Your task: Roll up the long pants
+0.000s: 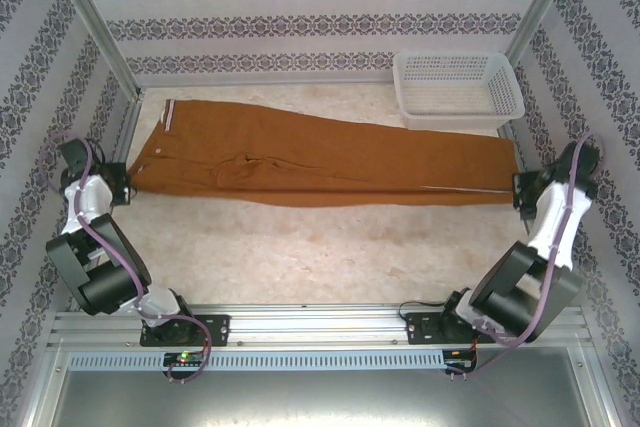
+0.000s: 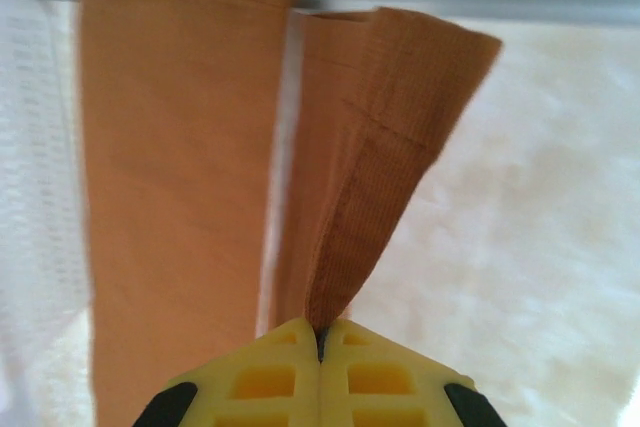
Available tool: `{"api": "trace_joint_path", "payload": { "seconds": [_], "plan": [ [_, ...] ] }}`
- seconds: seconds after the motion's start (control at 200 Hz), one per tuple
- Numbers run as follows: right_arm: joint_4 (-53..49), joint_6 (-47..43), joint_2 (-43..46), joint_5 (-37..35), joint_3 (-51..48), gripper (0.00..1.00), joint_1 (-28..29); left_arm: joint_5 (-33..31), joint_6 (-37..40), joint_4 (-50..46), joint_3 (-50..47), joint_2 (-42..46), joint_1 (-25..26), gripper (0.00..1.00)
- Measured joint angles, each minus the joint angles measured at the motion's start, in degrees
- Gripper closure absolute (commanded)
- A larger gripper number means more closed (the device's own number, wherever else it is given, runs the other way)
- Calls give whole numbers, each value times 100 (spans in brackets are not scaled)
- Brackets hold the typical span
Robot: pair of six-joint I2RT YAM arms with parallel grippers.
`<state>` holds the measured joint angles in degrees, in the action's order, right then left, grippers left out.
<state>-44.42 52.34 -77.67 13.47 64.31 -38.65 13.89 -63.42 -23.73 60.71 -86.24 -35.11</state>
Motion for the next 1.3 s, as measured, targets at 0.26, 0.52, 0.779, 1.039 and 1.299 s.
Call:
{"api": "trace_joint_path", "payload": {
  "seconds": [0.26, 0.52, 0.779, 1.039, 1.299],
  "plan": [
    [22, -17, -1703, 208, 2205, 100, 442, 332, -4, -24, 1644, -671, 579, 98],
    [-190, -210, -3283, 103, 3814, 100, 822, 350, -31, 173, 2898, -1952, 990, 96],
    [-496, -348, -4063, -278, 4472, 100, 975, 393, -7, 188, 4811, -3685, 1399, 96],
    [-772, -411, -3987, -601, 4474, 100, 1005, 415, -9, 68, 5875, -4542, 1567, 96],
    [-573, -413, -2514, -879, 3104, 100, 1032, 378, -7, 13, 5895, -4557, 1561, 97]
  ]
}}
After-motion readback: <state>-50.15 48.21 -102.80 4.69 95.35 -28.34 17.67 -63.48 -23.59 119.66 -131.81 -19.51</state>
